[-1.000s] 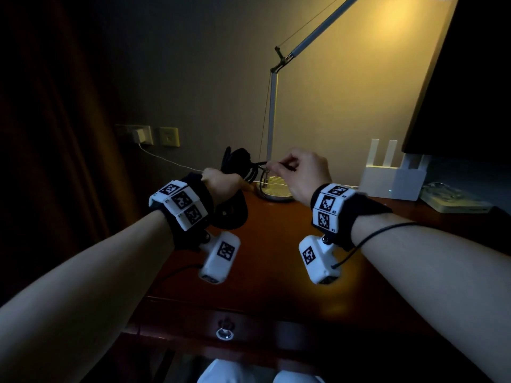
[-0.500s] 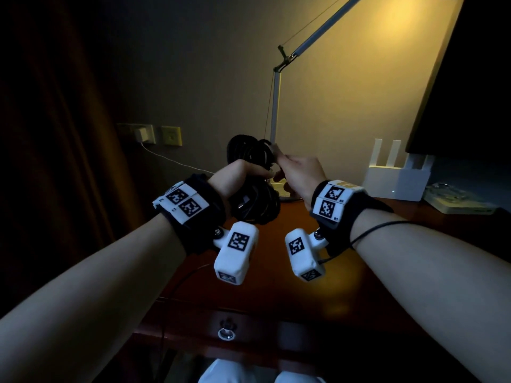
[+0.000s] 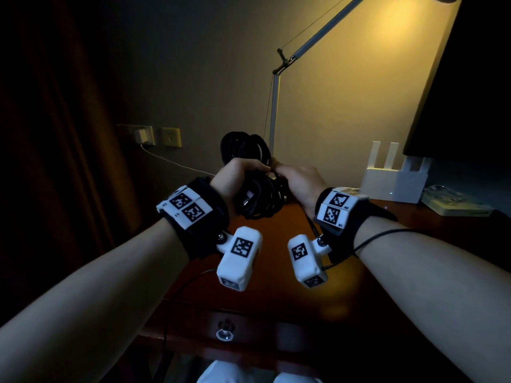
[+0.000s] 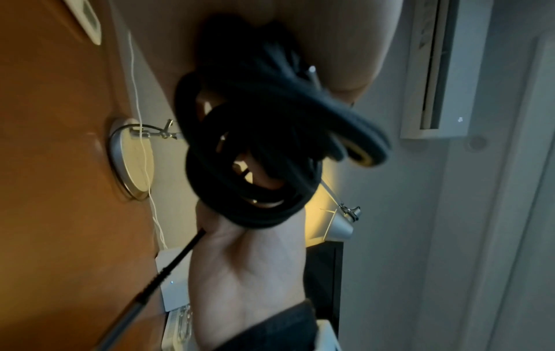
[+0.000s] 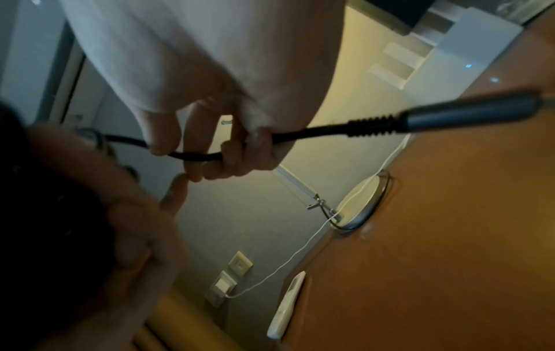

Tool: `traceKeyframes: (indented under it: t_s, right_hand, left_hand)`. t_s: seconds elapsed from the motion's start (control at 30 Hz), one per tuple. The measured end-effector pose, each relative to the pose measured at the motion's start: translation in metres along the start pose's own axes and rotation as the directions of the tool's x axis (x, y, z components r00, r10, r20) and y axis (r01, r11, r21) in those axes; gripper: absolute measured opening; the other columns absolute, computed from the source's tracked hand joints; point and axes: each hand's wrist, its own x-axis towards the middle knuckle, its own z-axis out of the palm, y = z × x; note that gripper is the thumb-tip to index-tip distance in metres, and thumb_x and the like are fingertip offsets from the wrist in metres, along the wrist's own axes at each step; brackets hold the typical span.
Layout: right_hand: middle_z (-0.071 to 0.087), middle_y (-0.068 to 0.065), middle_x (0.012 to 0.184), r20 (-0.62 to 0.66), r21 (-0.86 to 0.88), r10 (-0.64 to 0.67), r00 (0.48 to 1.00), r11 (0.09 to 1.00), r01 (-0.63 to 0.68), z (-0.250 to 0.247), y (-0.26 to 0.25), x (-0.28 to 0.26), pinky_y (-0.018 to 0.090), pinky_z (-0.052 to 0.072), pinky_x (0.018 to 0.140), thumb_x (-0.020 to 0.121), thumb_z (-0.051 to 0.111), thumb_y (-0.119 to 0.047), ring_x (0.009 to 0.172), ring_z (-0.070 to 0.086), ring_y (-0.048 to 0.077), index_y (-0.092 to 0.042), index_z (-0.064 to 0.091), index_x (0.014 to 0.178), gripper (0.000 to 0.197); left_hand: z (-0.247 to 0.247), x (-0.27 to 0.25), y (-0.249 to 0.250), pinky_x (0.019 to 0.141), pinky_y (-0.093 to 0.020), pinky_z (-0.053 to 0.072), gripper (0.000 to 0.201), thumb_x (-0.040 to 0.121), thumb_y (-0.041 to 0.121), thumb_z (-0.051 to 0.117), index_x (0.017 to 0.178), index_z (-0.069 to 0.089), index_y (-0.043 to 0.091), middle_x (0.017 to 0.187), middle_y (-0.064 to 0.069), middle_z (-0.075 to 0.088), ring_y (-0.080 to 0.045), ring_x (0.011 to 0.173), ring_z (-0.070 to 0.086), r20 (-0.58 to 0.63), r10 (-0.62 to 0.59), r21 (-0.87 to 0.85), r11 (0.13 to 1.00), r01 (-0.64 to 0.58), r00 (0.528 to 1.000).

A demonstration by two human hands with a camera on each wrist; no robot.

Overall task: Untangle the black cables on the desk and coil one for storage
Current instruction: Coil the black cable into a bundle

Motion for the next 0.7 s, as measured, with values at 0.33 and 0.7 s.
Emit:
traceKeyframes:
  t_s: [0.33, 0.7]
  right_hand:
    - [0.067, 0.012, 0.07, 0.019, -0.129, 0.089, 0.996, 0.988, -0.086, -0.006, -0.006, -0.01, 0.031, 0.054, 0.06, 0.077, 0.069, -0.058, 0.061, 0.064, 0.026, -0.006, 0.065, 0.077, 0.052]
    - [0.032, 0.005, 0.055, 0.313, -0.375, 0.116, 0.943, 0.927, 0.011, 0.01, -0.002, -0.016, 0.028, 0.026, 0.048, 0.095, 0.039, 0.004, 0.046, 0.028, 0.018, -0.016, 0.034, 0.056, 0.044]
  left_hand:
    - [0.001, -0.003, -0.002, 0.044, -0.017, 0.051, 0.02, 0.092, 0.017, 0.053, 0.085, 0.065, 0.002, 0.058, -0.009, 0.067, -0.016, 0.051, 0.066, 0.086, 0.055, 0.003, 0.998, -0.055, 0.995]
    - [-0.007, 0.011, 0.007, 0.077, -0.038, 0.054, 0.04, 0.076, 0.023, 0.071, 0.104, 0.066, -0.004, 0.092, -0.019, 0.066, -0.03, 0.079, 0.066, -0.149, -0.028, 0.167, 0.985, 0.053, 0.988]
